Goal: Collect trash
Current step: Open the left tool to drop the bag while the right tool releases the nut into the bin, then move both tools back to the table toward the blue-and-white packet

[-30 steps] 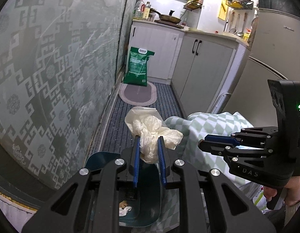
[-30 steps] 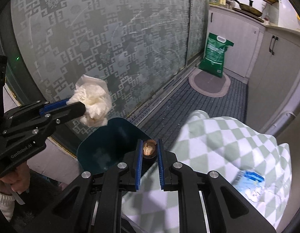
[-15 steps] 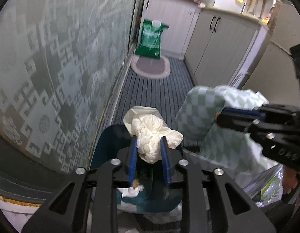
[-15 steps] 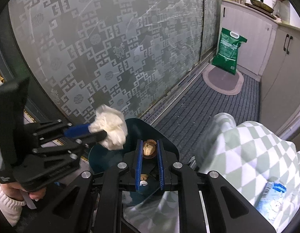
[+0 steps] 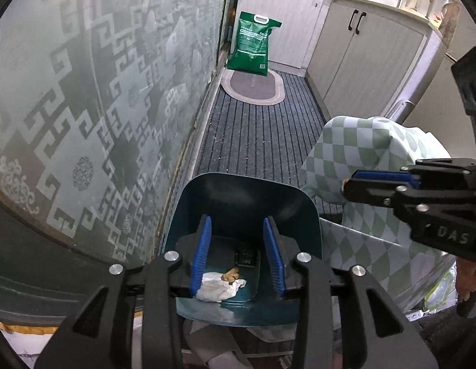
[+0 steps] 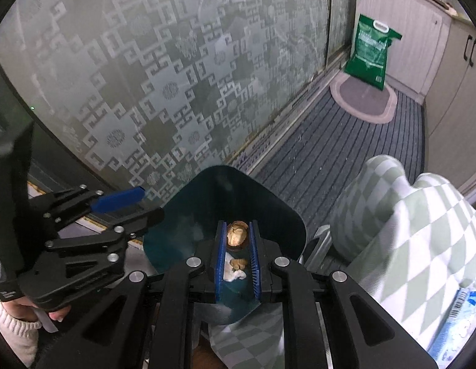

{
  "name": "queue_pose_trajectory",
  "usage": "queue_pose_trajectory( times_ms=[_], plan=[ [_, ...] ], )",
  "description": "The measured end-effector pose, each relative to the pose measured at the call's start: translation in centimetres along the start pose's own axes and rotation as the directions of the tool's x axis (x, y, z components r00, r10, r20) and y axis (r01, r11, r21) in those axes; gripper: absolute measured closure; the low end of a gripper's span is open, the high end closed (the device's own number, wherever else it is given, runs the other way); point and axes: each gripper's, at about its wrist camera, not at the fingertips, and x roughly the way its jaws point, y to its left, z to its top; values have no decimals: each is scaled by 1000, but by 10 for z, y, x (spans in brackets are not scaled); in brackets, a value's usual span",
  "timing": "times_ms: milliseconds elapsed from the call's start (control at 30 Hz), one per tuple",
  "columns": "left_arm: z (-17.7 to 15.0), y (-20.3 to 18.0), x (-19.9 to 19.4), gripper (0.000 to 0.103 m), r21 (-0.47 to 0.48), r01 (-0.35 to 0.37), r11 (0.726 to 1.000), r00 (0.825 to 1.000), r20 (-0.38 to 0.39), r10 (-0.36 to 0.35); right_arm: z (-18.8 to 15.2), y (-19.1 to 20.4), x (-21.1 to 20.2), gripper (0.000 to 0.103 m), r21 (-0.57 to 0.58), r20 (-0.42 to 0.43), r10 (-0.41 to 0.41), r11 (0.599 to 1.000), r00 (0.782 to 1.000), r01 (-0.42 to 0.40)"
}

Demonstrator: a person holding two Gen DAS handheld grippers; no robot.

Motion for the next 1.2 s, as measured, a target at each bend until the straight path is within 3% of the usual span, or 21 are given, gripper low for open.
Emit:
queue_pose_trajectory(
  times_ms=[333, 533, 667, 767, 867, 1067, 1200],
  plan=[
    [3, 8, -16, 62, -10, 5, 1000, 998, 64, -4, -1, 4, 38, 89, 10, -113, 10, 1000, 994, -9],
    [8, 7, -46, 62, -13, 31, 999, 980, 198, -28, -4, 8, 52, 88, 17, -158, 13, 1000, 987, -11],
    [10, 2, -71, 60, -16, 52, 998, 952, 301, -45, -5, 8, 57, 88, 22, -179, 20, 1000, 984, -16],
    [10, -1, -84, 52, -15, 73, 997, 931, 360, -62, -7, 10, 60, 87, 19, -191, 25, 1000, 981, -22],
    [10, -5, -99, 49, -13, 89, 996, 904, 421, -75, -8, 11, 60, 72, 21, -189, 31, 999, 981, -27],
    [13, -12, -119, 39, -23, 121, 992, 868, 488, -94, -2, 11, 43, 68, 26, -122, 51, 999, 991, -48],
    [15, -25, -128, 31, 10, 130, 991, 846, 520, -116, 1, 5, 18, 45, 36, -26, 59, 998, 998, -58]
  ],
)
